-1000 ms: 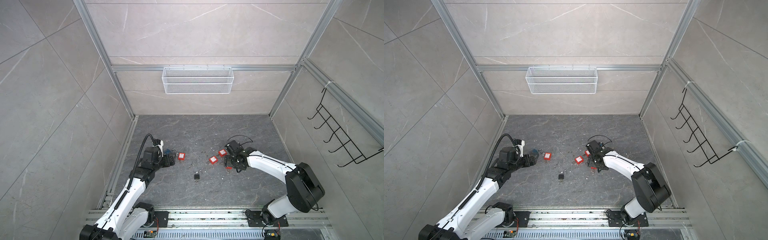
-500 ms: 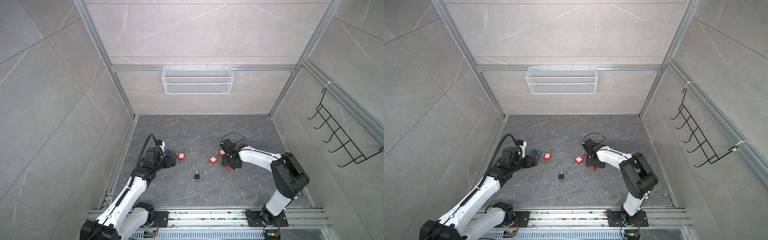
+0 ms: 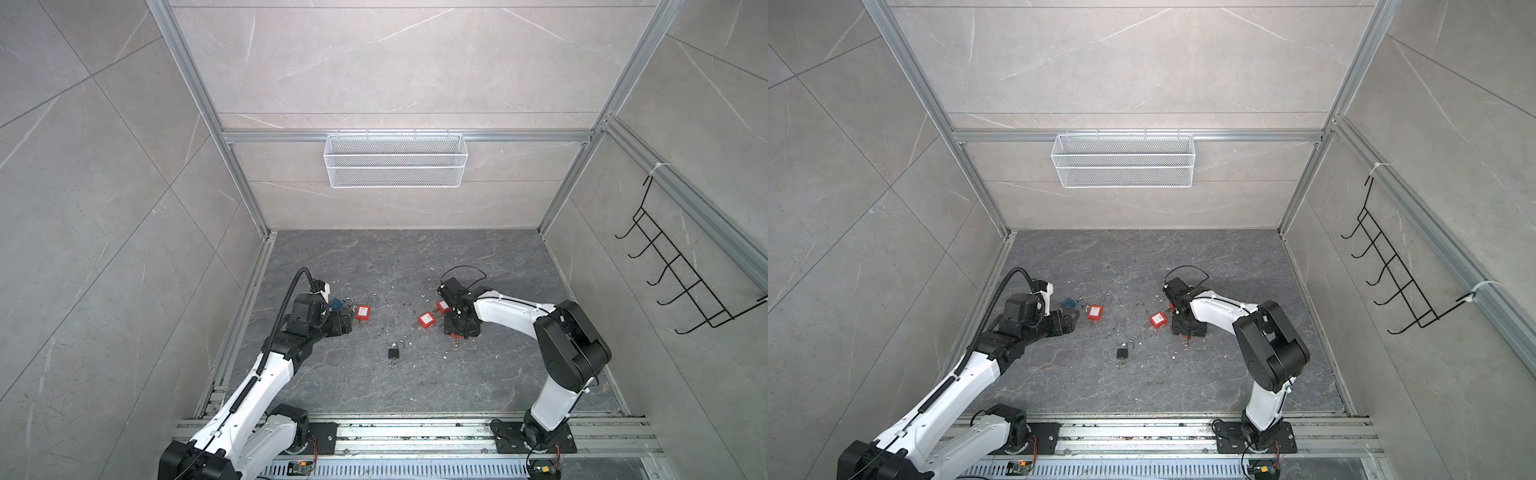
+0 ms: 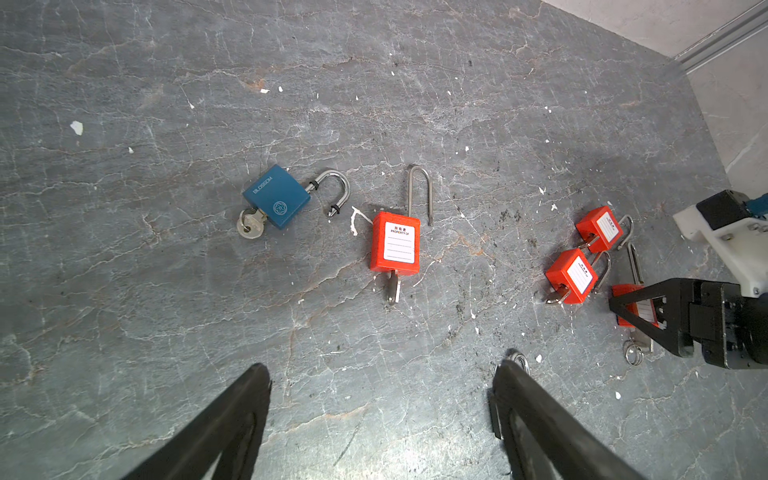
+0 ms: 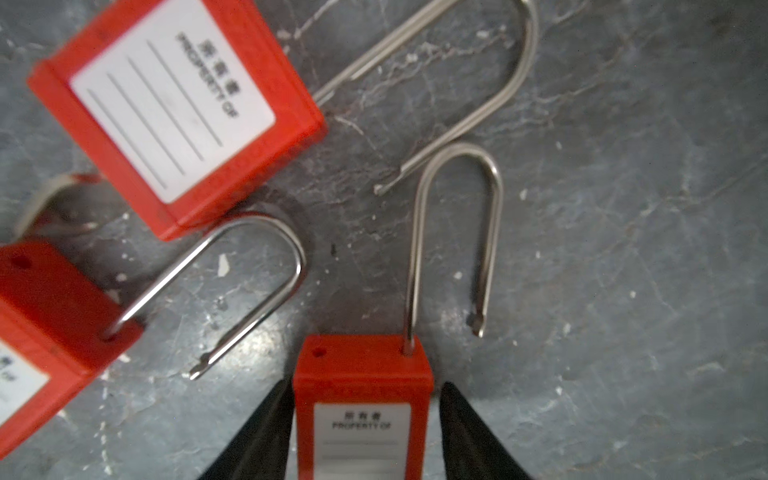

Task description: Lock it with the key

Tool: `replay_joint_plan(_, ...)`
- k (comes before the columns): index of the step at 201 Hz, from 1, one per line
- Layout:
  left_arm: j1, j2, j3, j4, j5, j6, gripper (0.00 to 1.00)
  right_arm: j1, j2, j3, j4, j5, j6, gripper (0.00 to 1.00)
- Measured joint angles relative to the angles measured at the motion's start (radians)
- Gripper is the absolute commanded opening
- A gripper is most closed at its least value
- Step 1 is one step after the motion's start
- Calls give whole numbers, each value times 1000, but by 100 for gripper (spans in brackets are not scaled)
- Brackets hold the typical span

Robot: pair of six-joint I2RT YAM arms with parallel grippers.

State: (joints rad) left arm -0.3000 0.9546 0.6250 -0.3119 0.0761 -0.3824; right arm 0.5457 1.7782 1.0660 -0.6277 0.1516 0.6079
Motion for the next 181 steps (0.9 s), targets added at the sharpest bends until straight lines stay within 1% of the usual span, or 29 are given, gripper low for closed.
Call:
replay_joint_plan(19, -3, 0, 0, -5, -6, 0, 87, 0, 0, 0, 3, -4, -2, 53)
replay_joint_plan(41, -8, 0, 5, -9, -15, 0, 87, 0, 0, -2, 8, -10, -2, 52)
replay_joint_plan(71, -13, 0, 18, -10, -23, 0, 87, 0, 0, -5, 18, -10, -10, 48)
replay_joint_plan(104, -21, -1, 21, -11, -23, 0, 87, 0, -22, -22, 17, -8, -29, 47)
replay_joint_plan(144, -31, -2, 46, -21, -23, 1, 87, 13, -112, -34, -24, 21, -87, 45)
replay_joint_plan(151, -34, -2, 51, -23, -23, 2, 87, 18, -138, -34, -34, 25, -108, 45)
replay_joint_plan(157, -36, -2, 58, -24, -22, 5, 87, 23, -159, -34, -39, 25, -127, 42)
replay_joint_plan(181, -43, 2, 87, -26, -15, 31, 87, 44, -248, -33, -69, 24, -211, 43)
